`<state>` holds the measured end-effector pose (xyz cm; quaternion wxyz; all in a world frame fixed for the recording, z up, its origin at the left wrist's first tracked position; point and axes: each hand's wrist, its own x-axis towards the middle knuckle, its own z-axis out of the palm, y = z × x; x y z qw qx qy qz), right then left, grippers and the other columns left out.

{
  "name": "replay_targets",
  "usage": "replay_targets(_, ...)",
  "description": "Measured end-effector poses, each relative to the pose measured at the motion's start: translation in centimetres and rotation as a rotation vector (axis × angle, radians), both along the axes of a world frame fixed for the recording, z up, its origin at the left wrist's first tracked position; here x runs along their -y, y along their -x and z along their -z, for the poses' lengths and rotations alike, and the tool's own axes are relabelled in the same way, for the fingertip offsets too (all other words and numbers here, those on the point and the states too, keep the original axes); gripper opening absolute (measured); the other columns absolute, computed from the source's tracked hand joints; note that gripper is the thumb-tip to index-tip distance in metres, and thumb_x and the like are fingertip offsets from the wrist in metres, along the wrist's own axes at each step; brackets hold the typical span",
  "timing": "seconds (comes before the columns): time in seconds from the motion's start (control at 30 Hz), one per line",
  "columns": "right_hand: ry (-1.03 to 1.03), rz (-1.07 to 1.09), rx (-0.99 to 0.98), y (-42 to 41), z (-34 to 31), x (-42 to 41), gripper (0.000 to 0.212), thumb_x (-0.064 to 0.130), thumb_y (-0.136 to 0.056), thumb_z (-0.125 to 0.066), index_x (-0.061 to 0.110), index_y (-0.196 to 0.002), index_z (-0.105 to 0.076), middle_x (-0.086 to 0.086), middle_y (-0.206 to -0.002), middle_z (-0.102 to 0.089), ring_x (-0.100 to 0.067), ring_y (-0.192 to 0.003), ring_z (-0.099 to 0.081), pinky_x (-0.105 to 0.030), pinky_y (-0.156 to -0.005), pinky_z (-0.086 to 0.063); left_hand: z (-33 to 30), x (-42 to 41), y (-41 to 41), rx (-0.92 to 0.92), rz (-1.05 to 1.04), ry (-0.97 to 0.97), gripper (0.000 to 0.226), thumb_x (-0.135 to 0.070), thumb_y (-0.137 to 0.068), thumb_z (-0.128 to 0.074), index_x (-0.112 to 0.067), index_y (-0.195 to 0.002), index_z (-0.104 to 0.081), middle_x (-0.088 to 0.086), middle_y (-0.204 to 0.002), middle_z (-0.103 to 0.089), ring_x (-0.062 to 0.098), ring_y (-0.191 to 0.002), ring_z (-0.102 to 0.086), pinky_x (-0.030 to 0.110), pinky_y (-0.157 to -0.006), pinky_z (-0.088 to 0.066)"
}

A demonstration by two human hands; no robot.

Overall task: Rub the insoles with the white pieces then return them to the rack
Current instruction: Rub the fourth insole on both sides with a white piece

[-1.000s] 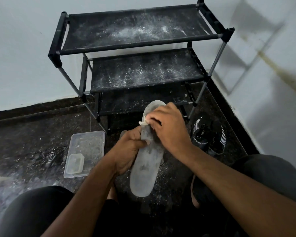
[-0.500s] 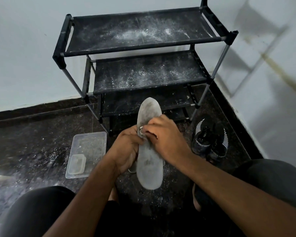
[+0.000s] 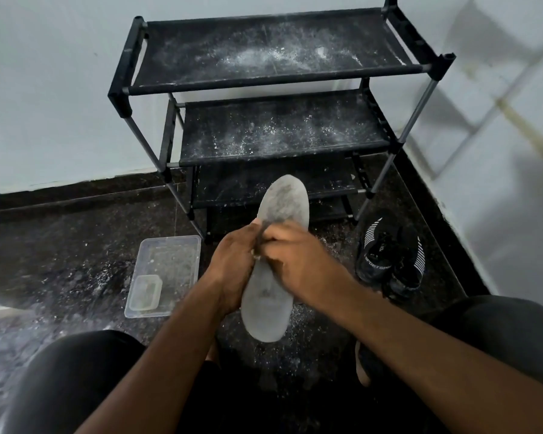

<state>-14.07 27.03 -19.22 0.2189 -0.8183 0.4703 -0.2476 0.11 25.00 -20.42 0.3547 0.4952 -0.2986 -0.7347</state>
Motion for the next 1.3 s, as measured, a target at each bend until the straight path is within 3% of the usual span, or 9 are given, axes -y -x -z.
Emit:
replay_targets(0.2, 0.058, 0.083, -0.042, 1.3, -0.2, 1.3, 0.021, -0.002, -0.083, -0.06, 0.004, -0.1, -0.071, -0.005, -0.096, -0.058, -0.018, -0.099, -0.048, -0.035, -0.088, -0.05, 0.0, 0.2, 0.2, -0.092, -0.025, 0.016, 0.045, -0.027, -0.112, -0.037, 0.007, -0.13, -0.061, 0.036, -0.132, -0.059, 0.042, -0.12, -0.062, 0.056, -0.109, -0.046)
replay_targets(0.37, -0.032, -0.078, -0.019, -0.2, -0.7, -0.5, 0.024, -0.003, -0.085, -0.061, 0.006, -0.103, -0.073, -0.006, -0.105, -0.063, -0.019, -0.1, -0.051, -0.031, -0.088, -0.046, 0.3, 0.4, 0.2, -0.032, -0.056, 0.012, 0.047, -0.027, -0.112, -0.036, 0.01, -0.127, -0.061, 0.038, -0.13, -0.06, 0.04, -0.113, -0.065, 0.05, -0.102, -0.054)
replay_targets(0.57, 0.051, 0.142, -0.083, 1.4, -0.7, 1.0, 0.025, -0.004, -0.086, -0.061, 0.005, -0.108, -0.07, -0.003, -0.104, -0.058, -0.013, -0.102, -0.047, -0.028, -0.093, -0.046, 0.4, 0.6, -0.1, -0.114, -0.052, 0.043, 0.043, -0.023, -0.112, -0.038, 0.01, -0.131, -0.058, 0.038, -0.133, -0.058, 0.044, -0.12, -0.061, 0.057, -0.109, -0.045)
replay_targets(0.7, -0.097, -0.078, 0.005, -0.7, -0.6, -1.0, 0.018, -0.003, -0.089, -0.06, 0.006, -0.098, -0.072, 0.0, -0.097, -0.057, -0.01, -0.094, -0.047, -0.024, -0.083, -0.046, 0.4, 0.7, -0.1, -0.038, -0.121, -0.003, 0.045, -0.024, -0.111, -0.04, 0.013, -0.129, -0.058, 0.04, -0.13, -0.058, 0.044, -0.113, -0.061, 0.059, -0.112, -0.041)
replay_targets(0.87, 0.011, 0.055, -0.001, 0.1, -0.4, 0.2, 0.013, 0.0, -0.089, -0.062, 0.004, -0.097, -0.071, -0.003, -0.096, -0.057, -0.011, -0.09, -0.051, -0.028, -0.08, -0.051, -0.5, 0.9, -0.1, -0.169, -0.165, -0.063, 0.048, -0.029, -0.113, -0.034, 0.008, -0.13, -0.059, 0.028, -0.125, -0.067, 0.034, -0.106, -0.069, 0.047, -0.097, -0.056)
replay_targets(0.97, 0.061, 0.162, -0.005, 0.4, -0.3, 0.3, 0.013, 0.001, -0.09, -0.062, 0.001, -0.102, -0.068, -0.005, -0.099, -0.056, -0.014, -0.091, -0.053, -0.027, -0.082, -0.052, -0.3, 0.8, 0.0, -0.247, -0.171, -0.067, 0.057, -0.04, -0.113, -0.029, 0.004, -0.139, -0.054, 0.027, -0.135, -0.063, 0.035, -0.122, -0.063, 0.048, -0.105, -0.051)
replay_targets(1.07, 0.126, 0.278, 0.056, 0.3, 0.0, 0.5, 0.015, 0.0, -0.089, -0.065, -0.001, -0.103, -0.069, -0.007, -0.101, -0.059, -0.016, -0.091, -0.058, -0.027, -0.082, -0.054, -0.1, 0.5, 0.2, -0.271, -0.168, -0.073, 0.061, -0.044, -0.112, -0.026, 0.003, -0.139, -0.055, 0.025, -0.129, -0.067, 0.032, -0.115, -0.068, 0.044, -0.098, -0.055)
replay_targets(1.2, 0.157, 0.433, 0.295, 0.3, -0.9, 0.7, 0.028, 0.0, -0.092, -0.061, 0.007, -0.118, -0.067, -0.002, -0.105, -0.058, -0.004, -0.093, -0.056, -0.009, -0.085, -0.047, -0.4, 0.3, 0.4, -0.316, -0.121, -0.089, 0.06, -0.051, -0.109, -0.033, -0.004, -0.126, -0.067, 0.017, -0.114, -0.073, 0.028, -0.099, -0.073, 0.042, -0.086, -0.06)
replay_targets(1.3, 0.072, 0.376, 0.283, -0.2, -0.7, 0.6, 0.028, -0.004, -0.091, -0.061, 0.005, -0.116, -0.07, 0.002, -0.102, -0.053, 0.002, -0.089, -0.051, -0.001, -0.085, -0.041, -0.5, 0.0, 0.5, -0.366, -0.067, -0.128, 0.068, -0.059, -0.106, -0.033, -0.003, -0.132, -0.063, 0.016, -0.115, -0.071, 0.028, -0.099, -0.071, 0.039, -0.086, -0.061)
